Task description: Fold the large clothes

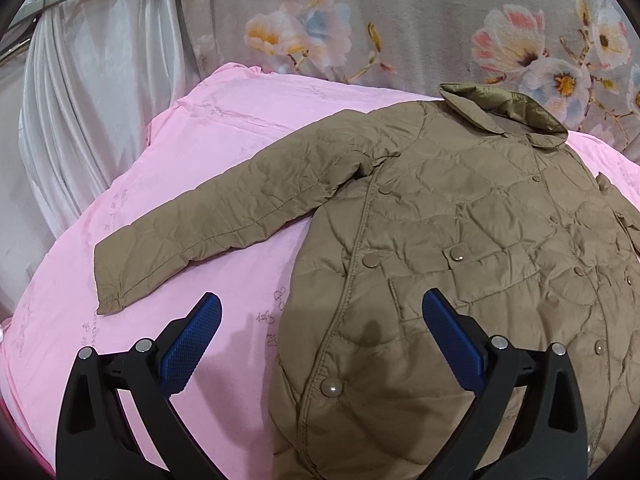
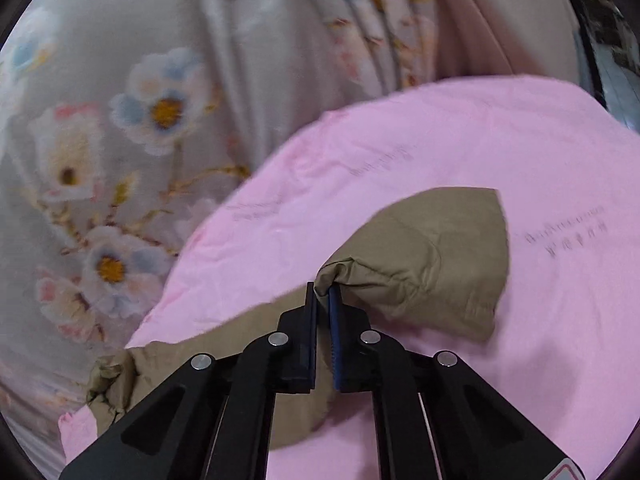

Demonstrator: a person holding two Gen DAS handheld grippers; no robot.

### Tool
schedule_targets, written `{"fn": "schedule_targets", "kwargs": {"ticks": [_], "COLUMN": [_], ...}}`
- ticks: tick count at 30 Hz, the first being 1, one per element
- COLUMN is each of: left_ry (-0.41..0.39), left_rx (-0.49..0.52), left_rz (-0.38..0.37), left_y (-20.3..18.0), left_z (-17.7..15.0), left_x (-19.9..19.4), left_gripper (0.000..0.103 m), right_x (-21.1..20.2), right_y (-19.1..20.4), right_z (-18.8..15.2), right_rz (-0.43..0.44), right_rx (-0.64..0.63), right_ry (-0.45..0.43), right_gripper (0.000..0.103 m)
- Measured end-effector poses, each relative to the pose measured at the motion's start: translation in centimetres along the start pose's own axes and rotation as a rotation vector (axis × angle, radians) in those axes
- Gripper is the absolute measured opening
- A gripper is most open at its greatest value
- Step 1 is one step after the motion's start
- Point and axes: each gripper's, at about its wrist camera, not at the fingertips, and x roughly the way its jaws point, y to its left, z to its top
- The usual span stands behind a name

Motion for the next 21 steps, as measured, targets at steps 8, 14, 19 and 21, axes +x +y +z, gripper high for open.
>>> {"fn": "schedule_targets", "kwargs": {"ticks": [8,14,19,21], "left_ry": [0.018,0.041,0.056,0.066], "left_rx": [-0.046,-0.097,-0.133,-0.149], "left_rz": [0.013,-0.013,-0.087,-0.149], "left_y": [1.6,3.3,3.6,3.2], "left_z": [0.4,1.1,2.5,3.3], "left_x": [0.5,1.3,2.1,2.4], "left_gripper": [0.098,0.098,0.098,0.098], "right_x": [-5.3,-3.9,-2.5,-3.0], "right_y": [23.7,33.5,35.8,35.9], "right_z": [-7.6,-21.0,-30.0,-30.8], "right_rz": [0.397,0.529,0.578,0.603], "right_rx": [-0.494,-0.76,-0.889,-0.901], "right_ry": [0.043,0.246,0.4,0.411], "right_gripper": [0.006,0.008,0.035,0.042]}}
